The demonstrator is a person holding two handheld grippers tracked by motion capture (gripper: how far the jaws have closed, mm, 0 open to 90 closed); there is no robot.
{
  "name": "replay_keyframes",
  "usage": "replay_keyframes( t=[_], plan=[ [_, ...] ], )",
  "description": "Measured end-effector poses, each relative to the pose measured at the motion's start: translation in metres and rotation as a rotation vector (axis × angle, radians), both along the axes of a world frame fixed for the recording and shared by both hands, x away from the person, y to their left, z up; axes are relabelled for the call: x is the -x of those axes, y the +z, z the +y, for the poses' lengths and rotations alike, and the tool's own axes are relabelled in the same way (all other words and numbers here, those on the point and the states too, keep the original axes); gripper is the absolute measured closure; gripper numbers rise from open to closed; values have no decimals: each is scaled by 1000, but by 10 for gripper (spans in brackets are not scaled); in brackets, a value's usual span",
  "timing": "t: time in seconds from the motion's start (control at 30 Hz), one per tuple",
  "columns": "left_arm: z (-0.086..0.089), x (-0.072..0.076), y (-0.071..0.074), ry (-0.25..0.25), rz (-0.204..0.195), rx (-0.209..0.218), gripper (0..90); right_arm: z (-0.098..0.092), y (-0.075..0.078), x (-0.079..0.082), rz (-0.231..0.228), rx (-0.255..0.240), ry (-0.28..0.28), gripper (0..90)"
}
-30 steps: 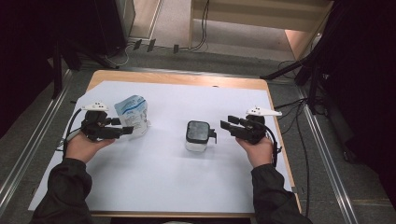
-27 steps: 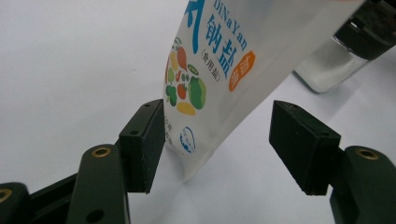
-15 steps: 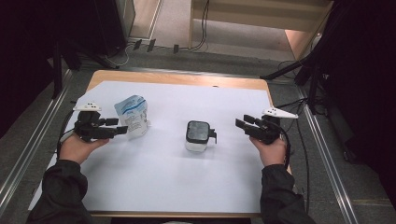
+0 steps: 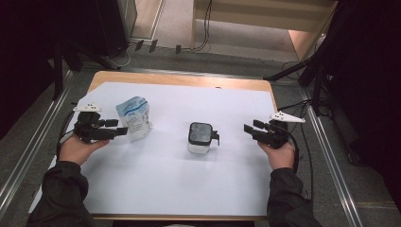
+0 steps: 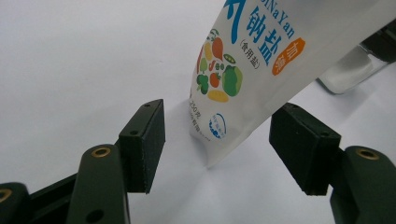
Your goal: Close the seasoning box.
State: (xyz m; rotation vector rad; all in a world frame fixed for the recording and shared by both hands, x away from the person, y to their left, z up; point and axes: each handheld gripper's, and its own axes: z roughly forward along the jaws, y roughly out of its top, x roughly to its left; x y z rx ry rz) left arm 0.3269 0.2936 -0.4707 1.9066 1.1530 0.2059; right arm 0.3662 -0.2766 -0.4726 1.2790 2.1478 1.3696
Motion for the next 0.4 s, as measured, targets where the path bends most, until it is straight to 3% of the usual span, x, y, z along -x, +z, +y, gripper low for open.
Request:
replay_keyframes(
  t=[0.4],
  plan=[
    [0, -1, -1, -2, 8, -7, 371, 3, -5, -3, 23, 4, 7, 466]
  ],
)
